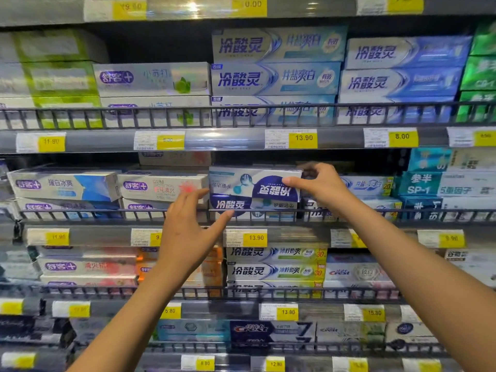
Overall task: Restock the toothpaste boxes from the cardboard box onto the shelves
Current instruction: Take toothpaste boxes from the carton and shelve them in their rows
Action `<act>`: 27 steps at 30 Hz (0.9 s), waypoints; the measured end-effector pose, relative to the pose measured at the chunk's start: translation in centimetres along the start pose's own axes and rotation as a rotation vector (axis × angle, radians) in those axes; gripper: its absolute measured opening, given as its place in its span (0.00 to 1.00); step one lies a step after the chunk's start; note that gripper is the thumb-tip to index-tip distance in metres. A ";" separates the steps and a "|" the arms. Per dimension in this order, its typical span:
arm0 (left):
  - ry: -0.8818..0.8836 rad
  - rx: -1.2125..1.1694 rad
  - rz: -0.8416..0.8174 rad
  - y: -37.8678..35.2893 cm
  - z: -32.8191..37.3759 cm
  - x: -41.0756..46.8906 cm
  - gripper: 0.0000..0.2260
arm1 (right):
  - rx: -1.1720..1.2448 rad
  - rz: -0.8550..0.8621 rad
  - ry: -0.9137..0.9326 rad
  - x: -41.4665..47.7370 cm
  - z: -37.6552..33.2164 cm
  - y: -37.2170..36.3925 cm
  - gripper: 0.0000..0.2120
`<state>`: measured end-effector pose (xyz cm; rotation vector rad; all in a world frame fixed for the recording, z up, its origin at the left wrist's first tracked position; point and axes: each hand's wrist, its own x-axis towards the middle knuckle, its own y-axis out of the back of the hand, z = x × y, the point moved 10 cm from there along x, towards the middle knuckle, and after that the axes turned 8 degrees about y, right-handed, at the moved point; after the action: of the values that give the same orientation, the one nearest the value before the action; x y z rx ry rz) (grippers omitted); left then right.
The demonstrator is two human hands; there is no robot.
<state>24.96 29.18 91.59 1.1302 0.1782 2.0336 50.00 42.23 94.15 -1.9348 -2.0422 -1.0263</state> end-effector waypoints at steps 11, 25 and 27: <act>-0.254 0.053 0.205 0.7 5.6 -0.1 0.29 | 0.652 0.181 0.130 -2.1 -2.6 3.3 0.04; -0.098 -0.443 -0.776 -7.9 12.0 3.5 0.24 | 0.334 -0.009 0.319 -3.3 -9.3 3.0 0.13; 0.008 -0.535 -0.715 -8.0 10.5 3.8 0.23 | 0.389 0.013 0.258 -3.4 -7.5 2.7 0.19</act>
<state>36.46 34.80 96.59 0.5968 0.0257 1.3271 50.47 35.00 99.00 -1.5338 -1.9097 -0.7580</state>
